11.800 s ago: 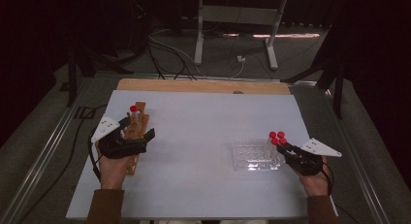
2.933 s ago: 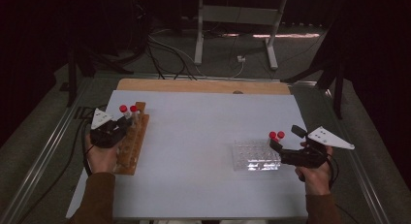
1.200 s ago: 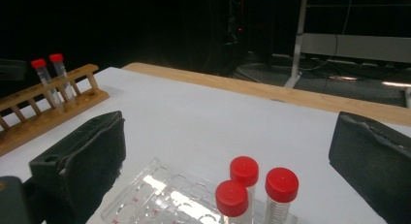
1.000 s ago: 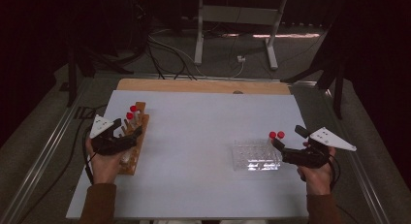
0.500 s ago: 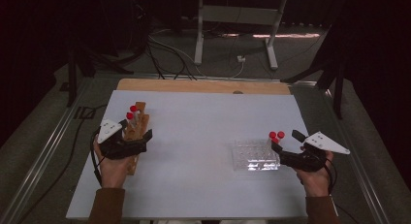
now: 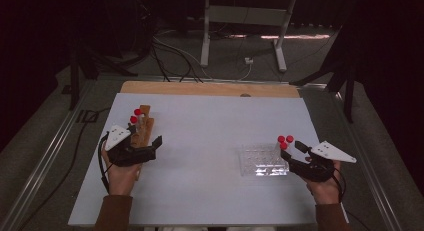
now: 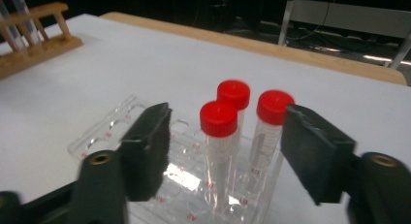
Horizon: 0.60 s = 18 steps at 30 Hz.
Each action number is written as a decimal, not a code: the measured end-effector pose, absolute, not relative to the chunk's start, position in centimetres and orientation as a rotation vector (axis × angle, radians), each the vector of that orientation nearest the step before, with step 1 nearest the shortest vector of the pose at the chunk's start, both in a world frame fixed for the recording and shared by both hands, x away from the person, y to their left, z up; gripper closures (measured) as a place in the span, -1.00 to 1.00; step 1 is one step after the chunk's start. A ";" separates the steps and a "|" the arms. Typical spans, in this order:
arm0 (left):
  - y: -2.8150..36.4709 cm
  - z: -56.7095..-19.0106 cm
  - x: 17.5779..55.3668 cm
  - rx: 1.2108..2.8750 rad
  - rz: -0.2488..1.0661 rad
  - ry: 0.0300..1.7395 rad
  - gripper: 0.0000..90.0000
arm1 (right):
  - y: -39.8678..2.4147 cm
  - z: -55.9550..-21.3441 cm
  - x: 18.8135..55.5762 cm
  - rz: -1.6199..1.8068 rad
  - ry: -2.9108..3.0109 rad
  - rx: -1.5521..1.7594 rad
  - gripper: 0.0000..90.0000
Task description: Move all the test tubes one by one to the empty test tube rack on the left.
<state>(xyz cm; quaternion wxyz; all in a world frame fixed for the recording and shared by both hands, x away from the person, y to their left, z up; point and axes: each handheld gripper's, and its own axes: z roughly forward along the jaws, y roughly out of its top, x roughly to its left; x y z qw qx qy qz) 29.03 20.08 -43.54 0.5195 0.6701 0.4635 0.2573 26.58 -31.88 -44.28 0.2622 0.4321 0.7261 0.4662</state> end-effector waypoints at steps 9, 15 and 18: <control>20.1 -43.3 28.9 1.601 0.617 1.105 -0.98 | -31.7 -45.0 26.9 1.240 2.003 1.163 0.24; 20.1 -43.3 28.9 1.594 0.614 1.102 -0.98 | -31.7 -46.0 27.7 1.227 2.012 1.188 0.40; 20.1 -43.3 28.9 1.595 0.613 1.103 -0.98 | -31.6 -46.3 27.9 1.229 2.021 1.190 0.46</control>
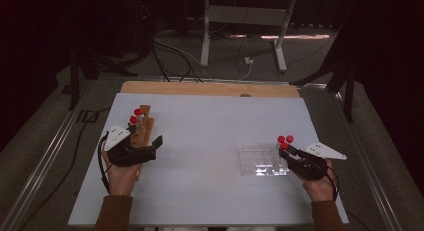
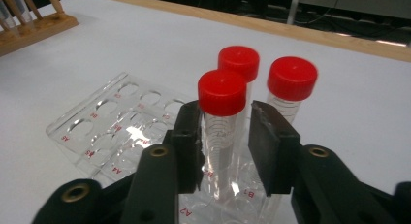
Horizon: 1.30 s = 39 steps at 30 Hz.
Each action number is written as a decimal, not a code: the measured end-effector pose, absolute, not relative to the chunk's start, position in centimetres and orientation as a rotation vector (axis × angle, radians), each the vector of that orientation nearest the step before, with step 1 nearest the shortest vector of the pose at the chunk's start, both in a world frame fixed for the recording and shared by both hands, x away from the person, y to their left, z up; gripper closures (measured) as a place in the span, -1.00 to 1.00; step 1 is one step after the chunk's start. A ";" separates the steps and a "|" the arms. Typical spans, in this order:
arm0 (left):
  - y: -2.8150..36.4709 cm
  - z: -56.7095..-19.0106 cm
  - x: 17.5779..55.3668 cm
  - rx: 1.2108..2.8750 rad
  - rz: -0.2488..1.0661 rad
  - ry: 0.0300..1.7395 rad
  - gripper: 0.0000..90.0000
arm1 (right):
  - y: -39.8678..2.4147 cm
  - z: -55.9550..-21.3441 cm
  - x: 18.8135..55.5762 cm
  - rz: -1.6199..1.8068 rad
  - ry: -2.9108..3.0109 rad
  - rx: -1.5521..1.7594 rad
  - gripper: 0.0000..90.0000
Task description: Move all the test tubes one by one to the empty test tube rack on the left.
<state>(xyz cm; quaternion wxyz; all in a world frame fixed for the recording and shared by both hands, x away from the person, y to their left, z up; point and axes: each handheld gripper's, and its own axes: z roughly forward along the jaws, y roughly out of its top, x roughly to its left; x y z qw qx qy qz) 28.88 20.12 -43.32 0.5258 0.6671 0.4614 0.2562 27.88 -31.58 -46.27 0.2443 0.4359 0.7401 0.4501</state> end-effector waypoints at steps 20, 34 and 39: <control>19.7 -43.2 28.8 1.598 0.596 1.083 -0.98 | -31.4 -45.6 27.9 1.248 2.014 1.149 0.64; 19.2 -43.2 28.7 1.616 0.580 1.065 -0.98 | -31.5 -43.2 27.3 1.281 1.971 1.107 0.64; 18.7 -43.0 28.7 1.621 0.571 1.052 -0.98 | -31.3 -42.3 27.0 1.293 1.961 1.085 0.64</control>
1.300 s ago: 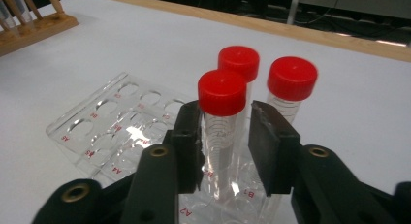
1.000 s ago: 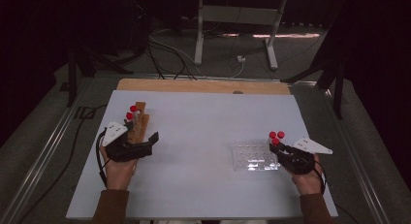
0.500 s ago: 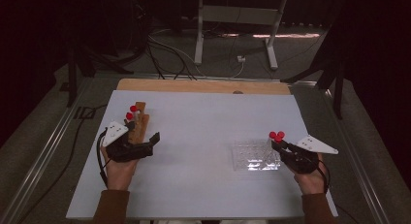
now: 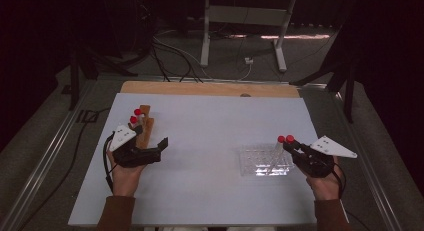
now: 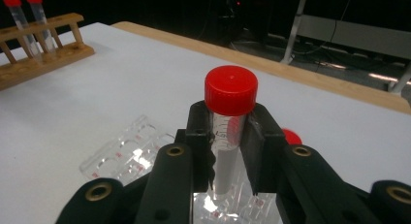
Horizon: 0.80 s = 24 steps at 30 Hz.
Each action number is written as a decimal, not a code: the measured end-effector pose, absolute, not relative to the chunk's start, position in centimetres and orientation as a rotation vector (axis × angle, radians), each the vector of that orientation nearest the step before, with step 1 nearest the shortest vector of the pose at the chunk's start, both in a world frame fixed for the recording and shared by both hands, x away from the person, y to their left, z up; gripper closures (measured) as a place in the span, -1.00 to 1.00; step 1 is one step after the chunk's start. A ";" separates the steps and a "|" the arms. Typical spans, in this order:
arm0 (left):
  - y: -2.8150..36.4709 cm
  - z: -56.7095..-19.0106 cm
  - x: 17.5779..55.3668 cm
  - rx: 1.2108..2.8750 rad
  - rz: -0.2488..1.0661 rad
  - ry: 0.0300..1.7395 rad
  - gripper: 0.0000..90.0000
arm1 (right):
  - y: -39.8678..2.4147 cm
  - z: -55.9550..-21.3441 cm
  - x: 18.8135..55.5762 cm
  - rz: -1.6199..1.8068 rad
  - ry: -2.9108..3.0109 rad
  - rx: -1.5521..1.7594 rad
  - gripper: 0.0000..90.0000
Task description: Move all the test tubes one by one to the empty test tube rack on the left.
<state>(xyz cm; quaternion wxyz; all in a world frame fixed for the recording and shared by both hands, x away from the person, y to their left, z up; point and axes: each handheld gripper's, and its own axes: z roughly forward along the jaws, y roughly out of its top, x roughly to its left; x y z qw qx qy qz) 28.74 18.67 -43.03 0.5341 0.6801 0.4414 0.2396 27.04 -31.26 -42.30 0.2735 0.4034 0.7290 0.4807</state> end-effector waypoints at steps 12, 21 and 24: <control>15.1 -42.5 28.9 1.675 0.548 0.965 -0.98 | -30.4 -41.0 26.8 1.298 1.945 1.074 0.64; 11.6 -42.5 29.2 1.709 0.498 0.889 -0.98 | -29.0 -40.9 27.0 1.313 1.977 1.069 0.64; 10.3 -42.6 29.3 1.721 0.468 0.858 -0.96 | -28.5 -41.0 27.0 1.319 1.991 1.064 0.64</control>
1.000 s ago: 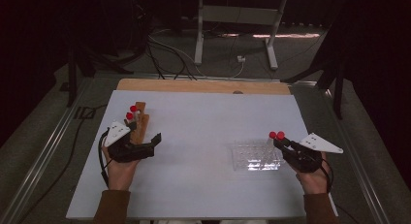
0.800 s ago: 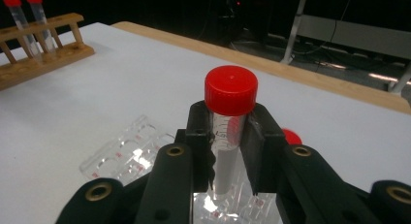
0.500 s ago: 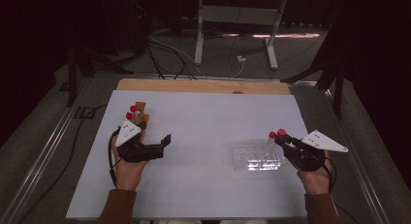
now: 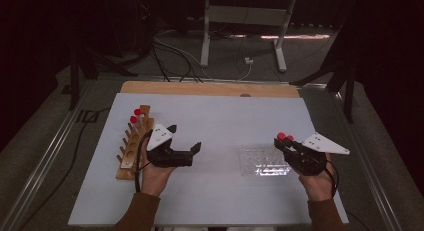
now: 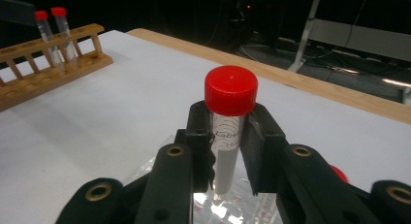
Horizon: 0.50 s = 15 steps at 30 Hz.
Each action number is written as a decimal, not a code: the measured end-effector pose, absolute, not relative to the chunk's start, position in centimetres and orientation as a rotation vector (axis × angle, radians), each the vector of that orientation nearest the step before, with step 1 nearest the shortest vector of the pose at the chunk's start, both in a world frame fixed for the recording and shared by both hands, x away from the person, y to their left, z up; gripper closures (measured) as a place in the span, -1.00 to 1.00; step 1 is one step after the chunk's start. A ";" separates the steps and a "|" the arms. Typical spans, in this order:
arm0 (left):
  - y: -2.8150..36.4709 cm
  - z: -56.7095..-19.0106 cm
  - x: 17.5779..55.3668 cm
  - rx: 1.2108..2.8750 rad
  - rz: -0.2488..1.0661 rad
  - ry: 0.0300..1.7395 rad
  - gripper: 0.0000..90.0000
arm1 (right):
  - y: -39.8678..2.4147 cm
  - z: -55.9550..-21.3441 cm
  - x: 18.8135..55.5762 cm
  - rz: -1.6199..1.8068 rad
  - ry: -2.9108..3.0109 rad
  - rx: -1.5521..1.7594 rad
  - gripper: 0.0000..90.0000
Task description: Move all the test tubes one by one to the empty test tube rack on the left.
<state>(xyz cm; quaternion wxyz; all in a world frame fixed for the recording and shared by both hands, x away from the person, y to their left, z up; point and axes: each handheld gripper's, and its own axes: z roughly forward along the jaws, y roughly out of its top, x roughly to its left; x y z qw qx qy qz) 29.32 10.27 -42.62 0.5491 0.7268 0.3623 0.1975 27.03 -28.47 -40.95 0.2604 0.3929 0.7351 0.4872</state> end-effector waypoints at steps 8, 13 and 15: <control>6.3 -43.0 29.5 1.761 0.413 0.775 -0.91 | -27.0 -40.8 26.9 1.340 2.015 1.050 0.64; 3.9 -43.2 29.8 1.776 0.389 0.724 -0.86 | -26.4 -40.8 26.9 1.352 2.033 1.048 0.64; 2.9 -43.2 29.8 1.779 0.379 0.707 -0.85 | -26.2 -40.8 26.8 1.354 2.035 1.051 0.64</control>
